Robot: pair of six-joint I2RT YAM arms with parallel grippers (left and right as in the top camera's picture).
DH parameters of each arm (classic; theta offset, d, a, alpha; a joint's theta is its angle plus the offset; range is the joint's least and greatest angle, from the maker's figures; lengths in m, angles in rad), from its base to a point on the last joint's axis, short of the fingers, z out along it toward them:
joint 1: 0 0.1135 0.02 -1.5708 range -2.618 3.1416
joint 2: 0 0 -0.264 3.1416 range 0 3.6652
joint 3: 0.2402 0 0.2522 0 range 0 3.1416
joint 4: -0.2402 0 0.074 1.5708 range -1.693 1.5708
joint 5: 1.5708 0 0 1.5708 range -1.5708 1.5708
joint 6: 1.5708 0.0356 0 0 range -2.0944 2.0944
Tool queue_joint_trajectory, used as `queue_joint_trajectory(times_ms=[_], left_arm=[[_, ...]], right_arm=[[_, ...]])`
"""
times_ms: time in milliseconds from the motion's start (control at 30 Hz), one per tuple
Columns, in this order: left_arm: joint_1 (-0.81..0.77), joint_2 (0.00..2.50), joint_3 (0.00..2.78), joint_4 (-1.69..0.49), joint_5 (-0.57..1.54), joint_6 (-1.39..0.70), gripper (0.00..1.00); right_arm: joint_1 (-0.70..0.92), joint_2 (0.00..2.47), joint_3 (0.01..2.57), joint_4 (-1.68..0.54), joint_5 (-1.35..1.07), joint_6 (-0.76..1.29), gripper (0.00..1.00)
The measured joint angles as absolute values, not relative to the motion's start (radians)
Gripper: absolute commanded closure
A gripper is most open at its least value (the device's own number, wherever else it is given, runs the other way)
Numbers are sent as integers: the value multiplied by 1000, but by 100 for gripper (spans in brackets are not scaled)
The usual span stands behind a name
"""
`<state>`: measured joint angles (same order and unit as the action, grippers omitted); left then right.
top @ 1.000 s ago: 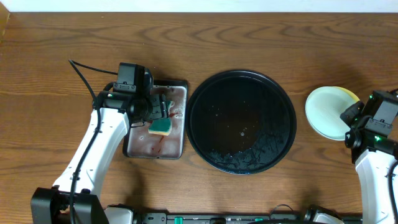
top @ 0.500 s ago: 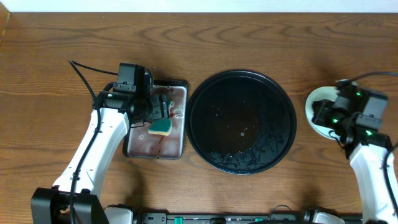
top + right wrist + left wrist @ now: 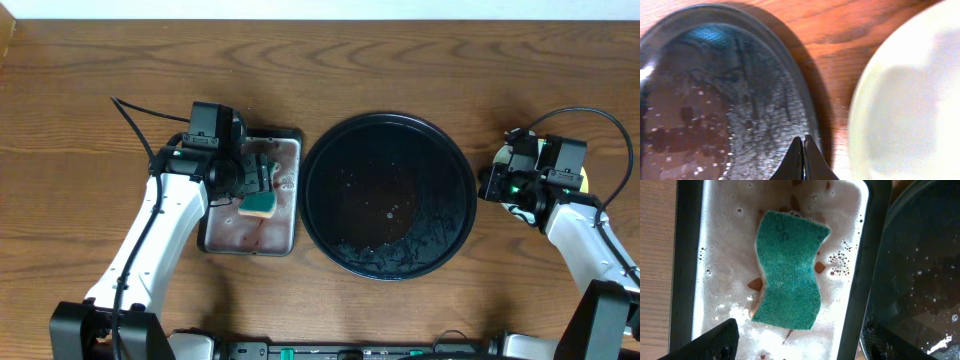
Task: Clean dirty plates on tray and stack at the side
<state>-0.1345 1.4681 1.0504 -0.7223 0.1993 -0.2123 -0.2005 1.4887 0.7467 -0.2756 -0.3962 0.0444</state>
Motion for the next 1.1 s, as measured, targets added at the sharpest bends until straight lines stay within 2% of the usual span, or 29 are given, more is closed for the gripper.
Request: queue_joint_trajectory(times_ms=[367,633,767,867,967,1100], left_arm=[[-134,1468,1051,-722,199,-213,20],[-134,1468,1050,-722,199,-212,20],[-134,1468,1051,-722,199,-212,20],[-134,1468,1050,-722,199,-213,20],[-134,1468,1050,-712,196,-212,19],[-134,1468,1052,-709,148,-212,19]], right_arm=[[-200,1489,747,-300,-282,47,99],[-200,1489,747,-324,-115,127,99],[-200,1489,747,-311,-104,139,99],[-200,1489,747,-301,-202,119,94],[-197,1488,757,-315,-317,100,85],[-155,1485,867,-504,-357,73,70]])
